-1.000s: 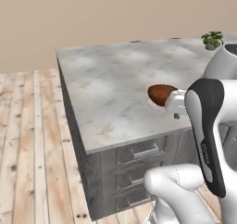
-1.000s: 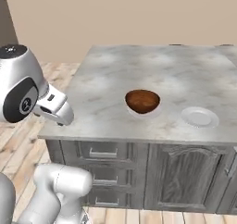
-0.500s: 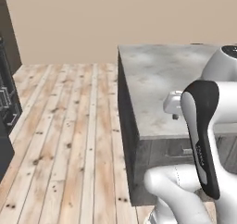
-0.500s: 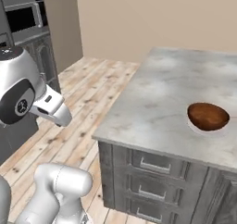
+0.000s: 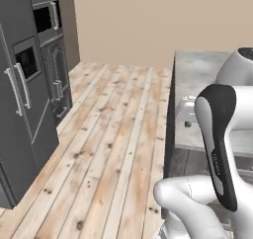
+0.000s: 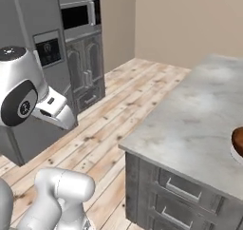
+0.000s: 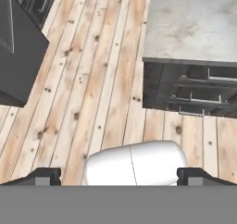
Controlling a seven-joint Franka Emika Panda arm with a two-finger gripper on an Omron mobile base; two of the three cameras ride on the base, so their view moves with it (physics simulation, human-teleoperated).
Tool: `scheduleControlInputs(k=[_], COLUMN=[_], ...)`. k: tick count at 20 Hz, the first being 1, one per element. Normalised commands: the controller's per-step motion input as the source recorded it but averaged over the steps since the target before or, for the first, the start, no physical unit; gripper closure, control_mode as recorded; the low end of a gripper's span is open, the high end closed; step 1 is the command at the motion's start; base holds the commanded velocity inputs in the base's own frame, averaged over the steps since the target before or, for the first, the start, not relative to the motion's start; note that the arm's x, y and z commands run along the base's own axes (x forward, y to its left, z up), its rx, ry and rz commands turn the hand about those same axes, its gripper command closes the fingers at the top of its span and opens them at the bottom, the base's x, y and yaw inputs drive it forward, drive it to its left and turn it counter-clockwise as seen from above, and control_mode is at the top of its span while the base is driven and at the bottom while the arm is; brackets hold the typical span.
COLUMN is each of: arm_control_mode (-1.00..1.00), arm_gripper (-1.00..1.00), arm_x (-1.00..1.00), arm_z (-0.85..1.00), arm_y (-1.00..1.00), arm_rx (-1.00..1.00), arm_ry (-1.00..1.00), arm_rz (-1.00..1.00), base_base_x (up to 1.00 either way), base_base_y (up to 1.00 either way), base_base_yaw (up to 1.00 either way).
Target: Move the bowls from the cabinet to the plates on the dining table.
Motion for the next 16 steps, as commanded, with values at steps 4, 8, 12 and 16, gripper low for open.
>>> scheduleControlInputs(k=[4,8,12,16], arm_control_mode=[1.0,1.0,1.0,1.0], arm_gripper=[-1.0,-1.0,-1.0,-1.0], arm_x=[0.0,0.0,0.0,0.0], arm_z=[0.0,0.0,0.0,0.0], arm_y=[0.0,0.0,0.0,0.0], arm_rx=[0.0,0.0,0.0,0.0], arm_ry=[0.0,0.0,0.0,0.0], arm_rz=[0.0,0.0,0.0,0.0], base_base_x=[-0.18,-0.15,-0.03,0.0], base_base_y=[-0.21,-0.29,-0.17,0.0], base_base_yaw=[0.38,0.37,0.45,0.61])
